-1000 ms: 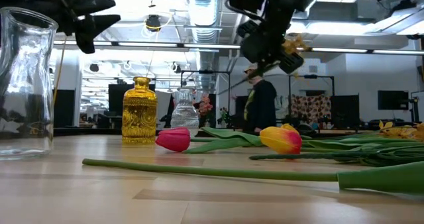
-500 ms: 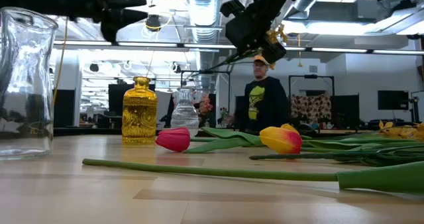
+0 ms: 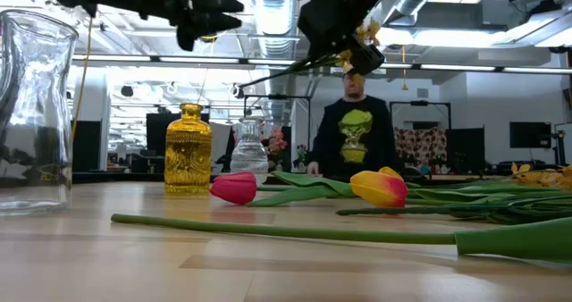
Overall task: Sort flowers into vase by color
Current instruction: Put the top yellow flowers into the top transparent vase
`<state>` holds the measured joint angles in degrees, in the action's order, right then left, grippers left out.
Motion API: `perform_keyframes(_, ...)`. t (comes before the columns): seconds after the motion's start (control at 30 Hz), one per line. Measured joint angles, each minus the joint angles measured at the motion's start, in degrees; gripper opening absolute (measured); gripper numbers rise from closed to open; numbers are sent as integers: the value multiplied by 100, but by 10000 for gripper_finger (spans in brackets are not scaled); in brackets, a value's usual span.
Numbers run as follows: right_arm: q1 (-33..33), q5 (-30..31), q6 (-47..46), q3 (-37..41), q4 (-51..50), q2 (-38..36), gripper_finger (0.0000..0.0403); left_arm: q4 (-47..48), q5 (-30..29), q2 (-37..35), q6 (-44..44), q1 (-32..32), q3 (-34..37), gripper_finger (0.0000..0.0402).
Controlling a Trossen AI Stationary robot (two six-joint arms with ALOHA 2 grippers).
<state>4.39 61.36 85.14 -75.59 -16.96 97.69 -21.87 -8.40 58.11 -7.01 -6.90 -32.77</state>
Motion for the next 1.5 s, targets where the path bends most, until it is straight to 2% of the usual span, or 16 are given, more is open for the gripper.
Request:
perform_keyframes(0.4, 355, -1, -17, 0, -1, 0, 41, 7, 0, 1234, 77, -119, -501, 167)
perform_keyframes(0.83, 351, -2, -17, 0, 135, 0, 41, 12, 8, 2534, 351, -120, -1316, 167)
perform_keyframes(1.03, 351, -2, -17, 0, 138, 0, 44, 44, -24, 2745, 445, -122, -1554, 167)
perform_keyframes(1.2, 351, -2, -17, 0, 141, 0, 46, 91, -302, 2688, 440, -122, -1559, 165)
perform_keyframes(1.33, 351, -2, -17, 0, 139, 0, 46, 102, -321, 2686, 438, -125, -1559, 136)
perform_keyframes(1.5, 349, -2, -17, 0, 143, 0, 46, 96, -287, 2686, 434, -122, -1559, 66)
